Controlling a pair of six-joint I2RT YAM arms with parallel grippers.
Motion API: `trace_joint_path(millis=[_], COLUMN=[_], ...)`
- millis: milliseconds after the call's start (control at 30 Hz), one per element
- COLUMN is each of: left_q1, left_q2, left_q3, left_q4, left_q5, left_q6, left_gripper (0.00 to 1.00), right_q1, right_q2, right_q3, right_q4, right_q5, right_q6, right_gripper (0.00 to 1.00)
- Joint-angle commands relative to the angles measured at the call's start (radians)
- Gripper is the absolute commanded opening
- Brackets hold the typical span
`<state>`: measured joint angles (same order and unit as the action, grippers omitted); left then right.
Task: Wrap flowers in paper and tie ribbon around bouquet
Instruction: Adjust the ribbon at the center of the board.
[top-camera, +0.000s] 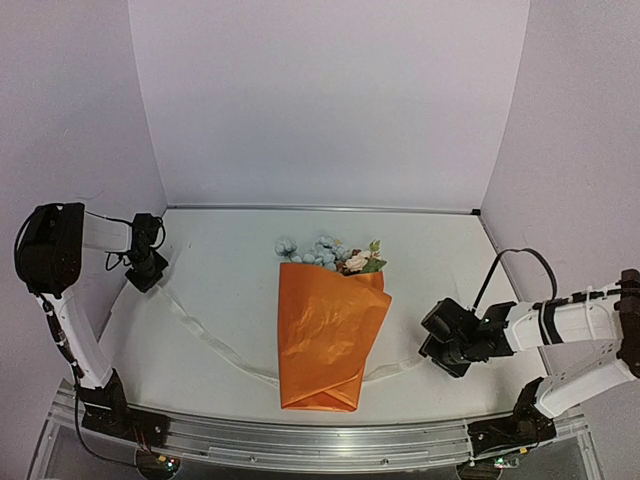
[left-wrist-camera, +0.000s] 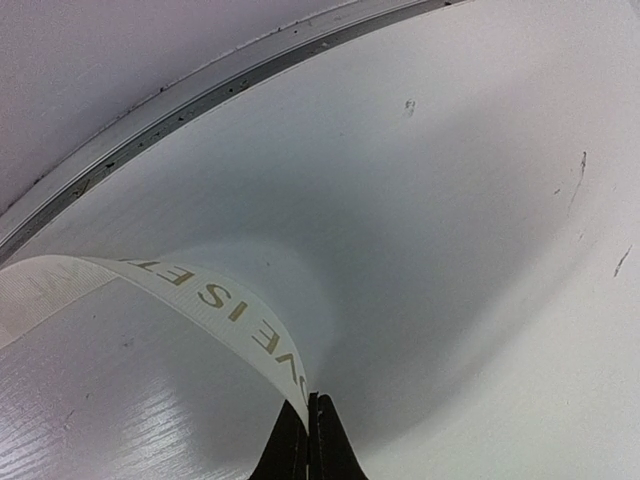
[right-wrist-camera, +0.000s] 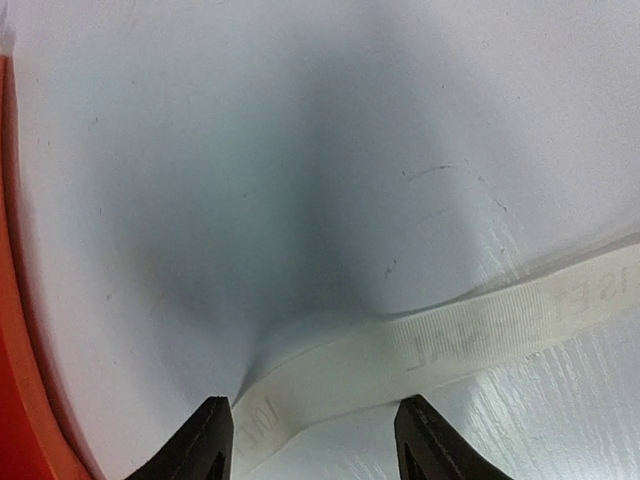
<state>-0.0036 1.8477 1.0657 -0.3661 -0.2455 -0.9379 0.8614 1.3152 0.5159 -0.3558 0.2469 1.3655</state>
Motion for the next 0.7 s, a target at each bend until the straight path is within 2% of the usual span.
trace_joint_path(millis=[0, 300, 567, 667], left_q1=[0.001, 0.001, 0.001, 0.001], left_q2=[-0.008, -0.01, -0.014, -0.007], left_q3=[0.016, 0.012, 0.016, 0.029], left_q4=[0.018, 0.018, 0.018, 0.028], left_q5=[-0.001, -0.001, -0.006, -0.002], left_q6=[0.017, 0.016, 0.023, 0.038], left_gripper=[0.0, 0.0, 0.0, 0.0], right_q1=[-0.025, -0.041, -0.085, -0.119], right_q2=[0.038, 0.076, 0.095, 0.098], right_q3=[0.006, -0.027, -0.031, -0.009], right_q4=[0.096, 0.121, 0.136, 0.139], right_q5=[0.042, 0.066, 0.061, 0.05], right_q6=[0.083, 0.143, 0.123, 0.064], right_gripper=[0.52, 0.32, 0.01, 0.0])
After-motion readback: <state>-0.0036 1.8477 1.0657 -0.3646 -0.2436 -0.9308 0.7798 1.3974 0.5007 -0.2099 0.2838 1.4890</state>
